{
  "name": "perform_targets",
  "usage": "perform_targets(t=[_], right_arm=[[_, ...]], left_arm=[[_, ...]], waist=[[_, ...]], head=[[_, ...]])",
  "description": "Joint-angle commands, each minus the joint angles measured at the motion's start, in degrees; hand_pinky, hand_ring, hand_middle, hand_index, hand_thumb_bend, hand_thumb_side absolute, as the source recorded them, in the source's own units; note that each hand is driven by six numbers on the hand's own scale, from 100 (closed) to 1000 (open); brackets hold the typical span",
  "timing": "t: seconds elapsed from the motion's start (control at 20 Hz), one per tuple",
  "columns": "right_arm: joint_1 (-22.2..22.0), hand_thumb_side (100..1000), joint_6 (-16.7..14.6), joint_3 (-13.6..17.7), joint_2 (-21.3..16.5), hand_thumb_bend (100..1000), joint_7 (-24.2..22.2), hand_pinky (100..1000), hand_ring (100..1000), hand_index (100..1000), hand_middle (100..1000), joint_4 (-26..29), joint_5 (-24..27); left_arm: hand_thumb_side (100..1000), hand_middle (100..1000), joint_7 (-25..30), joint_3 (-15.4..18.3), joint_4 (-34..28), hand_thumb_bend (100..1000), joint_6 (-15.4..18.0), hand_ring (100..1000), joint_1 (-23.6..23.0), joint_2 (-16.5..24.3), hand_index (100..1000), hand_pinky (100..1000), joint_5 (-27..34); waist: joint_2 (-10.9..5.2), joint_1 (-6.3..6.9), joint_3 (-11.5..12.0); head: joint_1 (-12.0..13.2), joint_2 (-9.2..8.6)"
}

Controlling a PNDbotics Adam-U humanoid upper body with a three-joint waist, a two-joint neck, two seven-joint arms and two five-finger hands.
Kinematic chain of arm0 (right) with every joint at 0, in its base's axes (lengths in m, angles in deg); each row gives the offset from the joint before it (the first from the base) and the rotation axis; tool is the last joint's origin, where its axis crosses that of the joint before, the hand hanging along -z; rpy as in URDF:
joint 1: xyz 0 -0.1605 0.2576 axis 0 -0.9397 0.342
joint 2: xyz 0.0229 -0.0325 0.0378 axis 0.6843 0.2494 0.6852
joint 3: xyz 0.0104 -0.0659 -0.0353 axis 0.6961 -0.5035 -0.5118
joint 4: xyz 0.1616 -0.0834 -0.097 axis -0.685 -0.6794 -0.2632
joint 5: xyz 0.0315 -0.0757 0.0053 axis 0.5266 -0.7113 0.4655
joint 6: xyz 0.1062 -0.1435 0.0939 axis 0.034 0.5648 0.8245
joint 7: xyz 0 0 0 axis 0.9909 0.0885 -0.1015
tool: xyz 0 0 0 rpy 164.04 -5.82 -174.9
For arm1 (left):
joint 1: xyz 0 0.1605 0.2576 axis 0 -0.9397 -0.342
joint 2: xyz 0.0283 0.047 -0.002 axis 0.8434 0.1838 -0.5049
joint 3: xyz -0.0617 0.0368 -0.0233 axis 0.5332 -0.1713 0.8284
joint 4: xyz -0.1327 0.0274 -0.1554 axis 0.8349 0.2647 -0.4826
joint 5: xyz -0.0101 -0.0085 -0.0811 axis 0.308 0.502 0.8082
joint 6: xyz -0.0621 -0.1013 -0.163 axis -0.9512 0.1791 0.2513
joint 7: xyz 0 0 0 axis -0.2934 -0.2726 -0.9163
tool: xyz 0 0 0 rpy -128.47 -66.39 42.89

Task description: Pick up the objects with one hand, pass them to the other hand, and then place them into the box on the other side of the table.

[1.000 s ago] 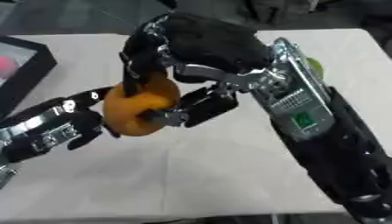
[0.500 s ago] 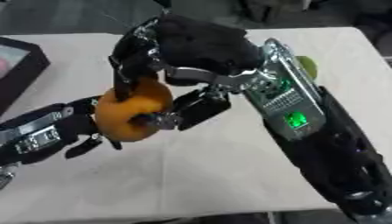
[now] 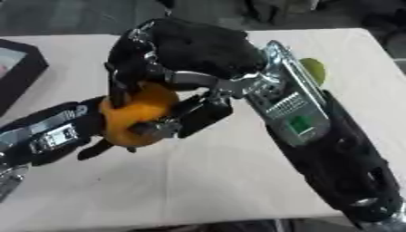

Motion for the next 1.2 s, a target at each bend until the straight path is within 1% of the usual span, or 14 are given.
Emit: perform_targets(t=[0.05, 0.2, 0.3, 0.35, 0.45, 0.5, 0.55, 0.6, 0.7, 0.9, 1.05, 1.15, 1.2], right_arm=[[0.9, 100, -0.1, 0.0, 0.1, 100, -0.3, 517, 415, 413, 353, 1.2, 0.2], [0.9, 100, -0.1, 0.1, 0.2, 100, -0.4, 493, 415, 413, 353, 1.2, 0.3], [0.9, 100, -0.1, 0.1, 0.2, 100, -0.4, 470, 415, 414, 353, 1.2, 0.4], [0.9, 100, -0.1, 0.1, 0.2, 100, -0.4, 467, 416, 414, 353, 1.2, 0.4], [0.8, 100, -0.1, 0.1, 0.2, 100, -0.4, 461, 418, 418, 357, 1.2, 0.5], [0.8, 100, -0.2, 0.1, 0.1, 100, -0.4, 457, 421, 423, 362, 1.2, 0.5], [0.7, 100, -0.2, 0.1, 0.1, 100, -0.5, 454, 422, 428, 368, 1.2, 0.5], [0.7, 100, -0.2, 0.2, 0.1, 100, -0.5, 456, 425, 437, 377, 1.2, 0.5], [0.6, 100, -0.3, 0.2, 0.1, 100, -0.6, 462, 431, 450, 391, 1.2, 0.5], [0.4, 100, -0.7, 0.4, 0.0, 100, -0.7, 496, 442, 475, 422, 1.2, 0.4], [0.2, 100, -1.1, 0.6, -0.1, 100, -0.6, 508, 448, 485, 434, 1.2, 0.1], [0.1, 100, -1.2, 0.7, -0.1, 100, -0.5, 534, 462, 498, 450, 1.2, -0.2], [0.0, 100, -1.4, 0.9, -0.2, 100, -0.5, 565, 476, 510, 464, 1.2, -0.4]], left_arm=[[873, 994, 1.5, -0.7, -1.0, 243, 0.1, 100, 1.5, -0.7, 1000, 645, 0.7], [844, 936, 3.1, -1.3, -1.0, 207, 0.1, 100, 1.8, -1.1, 954, 613, 1.1], [768, 850, 3.0, -1.4, -1.0, 114, -0.2, 100, 2.0, -1.3, 883, 571, 1.2], [743, 818, 2.6, -1.5, -1.0, 100, -0.4, 100, 2.1, -1.5, 858, 554, 1.2], [652, 703, 1.1, -1.5, -1.0, 100, -1.1, 100, 2.2, -1.7, 765, 504, 1.4], [631, 638, 0.0, -1.5, -1.0, 100, -1.5, 100, 2.3, -1.7, 709, 481, 1.5], [629, 610, -1.3, -1.5, -1.0, 100, -2.0, 100, 2.3, -1.8, 680, 470, 1.7], [615, 562, -2.6, -1.6, -1.0, 100, -2.5, 100, 2.4, -1.9, 627, 452, 1.8], [601, 520, -5.9, -1.8, -1.0, 100, -3.6, 100, 2.5, -2.1, 572, 432, 2.3], [614, 512, -12.5, -2.1, -1.0, 100, -5.2, 100, 2.5, -2.4, 559, 432, 3.9], [618, 515, -14.7, -2.3, -1.0, 100, -5.9, 100, 2.5, -2.5, 560, 433, 4.8], [618, 515, -15.7, -2.3, -1.0, 100, -6.3, 100, 2.5, -2.5, 559, 433, 5.1], [618, 515, -16.1, -2.2, -1.0, 100, -6.5, 100, 2.4, -2.4, 559, 433, 5.0]], waist=[[-0.62, 0.1, -0.1], [-0.63, 0.15, -0.3], [-0.63, 0.17, -0.4], [-0.64, 0.17, -0.4], [-0.67, 0.17, -0.5], [-0.68, 0.17, -0.5], [-0.69, 0.17, -0.6], [-0.71, 0.17, -0.6], [-0.73, 0.16, -0.6], [-0.8, 0.09, -0.7], [-0.81, 0.05, -0.7], [-0.82, 0.02, -0.8], [-0.83, 0.02, -0.8]], head=[[-0.2, -0.13], [-0.3, -0.13], [-0.4, -0.13], [-0.4, -0.13], [-0.4, -0.13], [-0.4, -0.13], [-0.5, -0.13], [-0.5, -0.13], [-0.7, -0.13], [-1.0, -0.13], [-1.1, -0.13], [-1.2, -0.13], [-1.2, -0.13]])
